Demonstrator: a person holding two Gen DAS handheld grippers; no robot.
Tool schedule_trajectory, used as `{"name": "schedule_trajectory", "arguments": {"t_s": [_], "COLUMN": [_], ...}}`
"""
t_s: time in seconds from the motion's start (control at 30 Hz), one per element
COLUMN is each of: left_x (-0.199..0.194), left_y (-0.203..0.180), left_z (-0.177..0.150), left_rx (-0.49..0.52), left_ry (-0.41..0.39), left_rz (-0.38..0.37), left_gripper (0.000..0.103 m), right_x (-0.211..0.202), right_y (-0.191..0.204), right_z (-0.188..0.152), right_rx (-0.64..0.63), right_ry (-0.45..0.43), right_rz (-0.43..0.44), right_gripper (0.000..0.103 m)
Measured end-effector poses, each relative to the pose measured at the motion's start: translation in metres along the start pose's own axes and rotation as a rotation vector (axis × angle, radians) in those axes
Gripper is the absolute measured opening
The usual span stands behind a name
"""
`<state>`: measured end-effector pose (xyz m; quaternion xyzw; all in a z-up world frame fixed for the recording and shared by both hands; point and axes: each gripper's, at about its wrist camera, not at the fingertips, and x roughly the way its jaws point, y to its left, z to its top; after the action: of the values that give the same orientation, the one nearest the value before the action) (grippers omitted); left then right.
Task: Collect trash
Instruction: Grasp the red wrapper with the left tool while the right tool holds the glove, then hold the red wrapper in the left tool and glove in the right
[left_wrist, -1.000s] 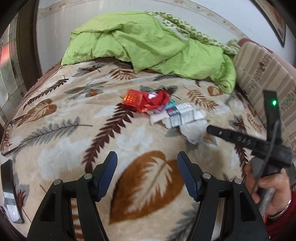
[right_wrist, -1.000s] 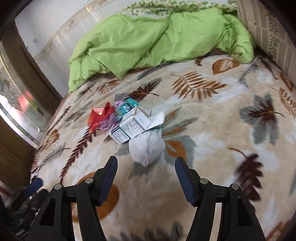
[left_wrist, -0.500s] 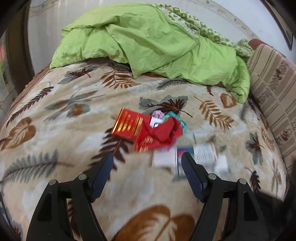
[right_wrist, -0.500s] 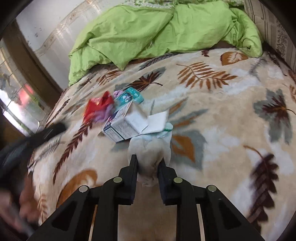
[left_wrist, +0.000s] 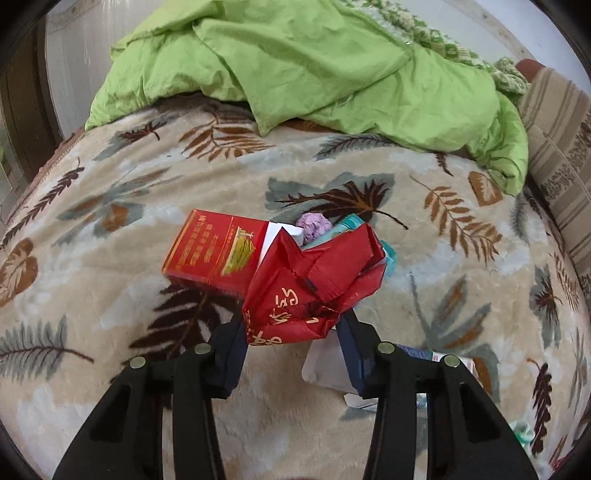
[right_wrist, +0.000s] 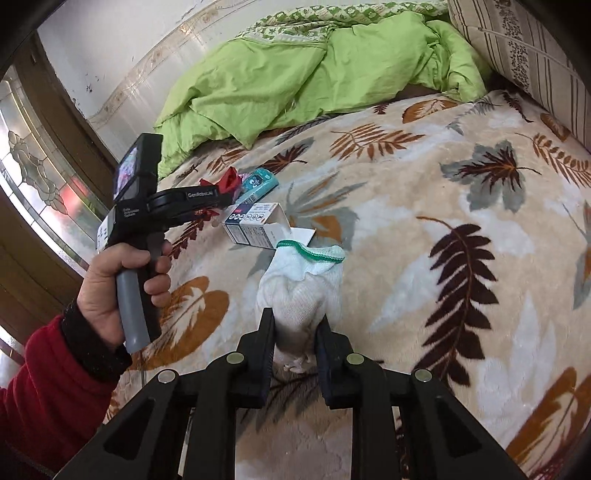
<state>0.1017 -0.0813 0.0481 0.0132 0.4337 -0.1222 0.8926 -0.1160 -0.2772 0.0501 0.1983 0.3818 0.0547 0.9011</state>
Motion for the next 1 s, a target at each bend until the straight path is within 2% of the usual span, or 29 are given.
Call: {"name": "schedule_trajectory", "arguments": {"t_s": [0.17,0.37,0.57,0.7,0.8,1.0], "left_x": [-0.039,-0.091,-0.129,-0.143,-0.144,-0.137], "left_y": [-0.001,-0.001,-0.013,-0.028,-0.035,-0.036], "left_z": [-0.021,-0.073,-0.127,-0.144,-0.152,-0.161], "left_rx": [0.024,0.036,0.004,0.033,0.054,0.072], "left_ry": [-0.053,-0.091,-0.18,-0.26,-0.288,-0.281], "left_rz": [-0.025,-0.055,-0.022,-0.027,-0.031,-0.044], "left_gripper": [0.042,0.042,0.042,0.042,0.042,0.042], "right_x": [-0.005,-0.018,-0.048,-0.09,-0.116,-0.15], "right_y": [0.002,0.007,0.02,0.028,0.024,0.015], "right_z": [-0.002,-0.012,-0.017,-0.016,-0.022,-0.039], "right_rx": [-0.006,-0.009,-0.018,-0.022,0.021,0.073], "right_ry": [-0.017,-0.019,-0.057,-0.122,-0.136,-0.148], "right_rz": [-0.005,-0.019,-0.057,-0.12,-0.161,-0.255], "right_gripper": [0.021,0.021,0.021,0.021,0.021,0.021]}}
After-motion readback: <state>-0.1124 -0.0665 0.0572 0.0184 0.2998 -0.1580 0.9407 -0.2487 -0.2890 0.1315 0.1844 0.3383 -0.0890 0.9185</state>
